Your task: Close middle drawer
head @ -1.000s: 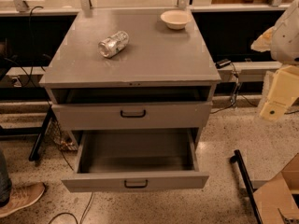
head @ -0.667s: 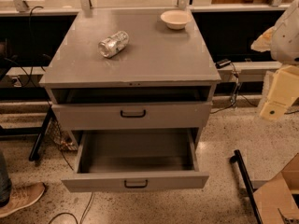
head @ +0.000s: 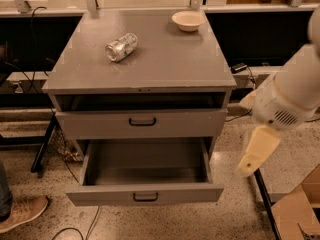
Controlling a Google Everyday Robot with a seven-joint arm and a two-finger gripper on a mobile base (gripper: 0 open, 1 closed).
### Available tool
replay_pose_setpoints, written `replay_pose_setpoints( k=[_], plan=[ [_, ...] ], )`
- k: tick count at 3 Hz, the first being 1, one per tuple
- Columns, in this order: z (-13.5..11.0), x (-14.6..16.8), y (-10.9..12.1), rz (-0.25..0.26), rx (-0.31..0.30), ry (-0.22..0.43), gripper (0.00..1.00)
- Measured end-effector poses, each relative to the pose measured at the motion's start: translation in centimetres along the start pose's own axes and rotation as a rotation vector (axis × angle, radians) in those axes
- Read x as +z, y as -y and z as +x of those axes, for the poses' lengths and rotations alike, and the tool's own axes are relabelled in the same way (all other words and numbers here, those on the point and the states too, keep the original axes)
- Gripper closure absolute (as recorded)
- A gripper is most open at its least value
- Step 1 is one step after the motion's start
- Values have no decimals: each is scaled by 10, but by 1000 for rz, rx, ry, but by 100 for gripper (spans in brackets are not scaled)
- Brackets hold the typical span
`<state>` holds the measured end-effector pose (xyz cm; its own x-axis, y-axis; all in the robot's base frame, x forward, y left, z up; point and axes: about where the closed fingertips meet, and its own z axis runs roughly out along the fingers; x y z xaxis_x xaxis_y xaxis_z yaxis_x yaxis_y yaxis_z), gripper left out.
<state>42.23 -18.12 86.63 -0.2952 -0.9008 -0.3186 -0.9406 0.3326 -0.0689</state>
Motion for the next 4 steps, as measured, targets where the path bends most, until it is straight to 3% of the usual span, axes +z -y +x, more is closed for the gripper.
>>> replay_pose_setpoints(
  k=[1,2,3,4],
  plan=[
    [-5,80,-26,-127,49,52,0],
    [-17,144,-53,-253,59,79,0],
    [-17,145,-53,-253,59,79,0],
    [-1,179,-55,-281,111,84,0]
  ],
)
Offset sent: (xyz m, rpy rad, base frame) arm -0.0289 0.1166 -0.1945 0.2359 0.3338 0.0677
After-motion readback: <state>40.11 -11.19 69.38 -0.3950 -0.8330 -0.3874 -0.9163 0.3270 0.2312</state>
